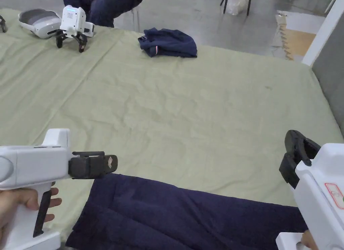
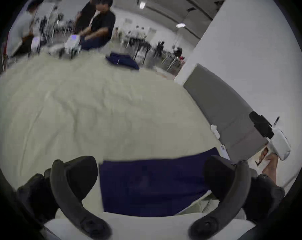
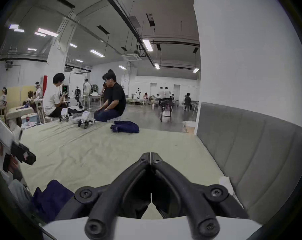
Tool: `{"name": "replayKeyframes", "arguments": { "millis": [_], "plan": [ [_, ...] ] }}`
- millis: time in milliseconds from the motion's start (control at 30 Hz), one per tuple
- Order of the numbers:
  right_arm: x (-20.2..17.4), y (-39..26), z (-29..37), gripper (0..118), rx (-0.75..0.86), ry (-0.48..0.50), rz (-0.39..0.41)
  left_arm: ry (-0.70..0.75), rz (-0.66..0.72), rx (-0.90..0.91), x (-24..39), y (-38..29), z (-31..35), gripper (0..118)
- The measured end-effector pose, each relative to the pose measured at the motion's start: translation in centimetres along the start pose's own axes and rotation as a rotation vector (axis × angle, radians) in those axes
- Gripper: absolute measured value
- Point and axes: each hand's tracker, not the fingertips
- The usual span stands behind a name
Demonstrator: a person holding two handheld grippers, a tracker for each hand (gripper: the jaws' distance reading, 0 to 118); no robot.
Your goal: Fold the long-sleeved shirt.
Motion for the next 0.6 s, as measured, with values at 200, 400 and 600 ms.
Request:
{"name": "replayKeyframes", "arguments": {
  "millis": [200, 400, 600],
  "plan": [
    [-0.5, -0.7, 0.0, 0, -0.018, 0.027, 0.005, -0.209, 0.361, -0.322, -8.5, -2.4, -5.9, 106],
    [-0.2, -1.0, -0.1, 0, -0.063, 0.027, -0.033, -0.394, 0.436, -0.359, -7.8, -4.7, -8.6, 110],
    [-0.2, -0.8, 0.0, 0, -0.058, 0.022, -0.025, -0.376, 0.274, -0.395, -3.0, -4.5, -10.8, 108]
  ]
}}
